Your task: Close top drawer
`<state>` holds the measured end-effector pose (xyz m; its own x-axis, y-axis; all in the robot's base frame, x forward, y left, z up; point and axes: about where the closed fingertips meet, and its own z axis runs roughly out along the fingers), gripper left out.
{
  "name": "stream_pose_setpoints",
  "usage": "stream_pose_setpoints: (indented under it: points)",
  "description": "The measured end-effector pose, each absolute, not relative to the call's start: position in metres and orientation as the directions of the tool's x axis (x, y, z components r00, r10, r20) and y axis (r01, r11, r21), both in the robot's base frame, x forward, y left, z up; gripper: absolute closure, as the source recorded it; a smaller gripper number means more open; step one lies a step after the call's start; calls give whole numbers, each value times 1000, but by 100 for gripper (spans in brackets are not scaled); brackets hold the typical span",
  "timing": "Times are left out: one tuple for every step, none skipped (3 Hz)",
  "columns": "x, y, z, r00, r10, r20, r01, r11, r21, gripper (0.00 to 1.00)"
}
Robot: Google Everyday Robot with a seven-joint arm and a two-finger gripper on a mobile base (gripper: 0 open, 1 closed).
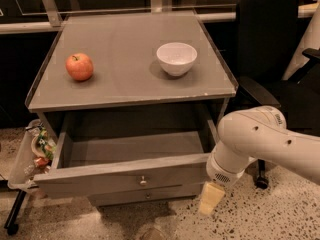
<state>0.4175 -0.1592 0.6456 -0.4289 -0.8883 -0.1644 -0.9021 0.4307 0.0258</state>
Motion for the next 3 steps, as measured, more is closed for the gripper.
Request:
stream_pose_setpoints:
  points:
    - [418,-159,646,-429,-888,-164,-902,431,26,0]
    - [418,-159,646,-429,-888,-164,-902,431,26,19]
    - [418,-159,646,-429,-888,-164,-902,431,26,42]
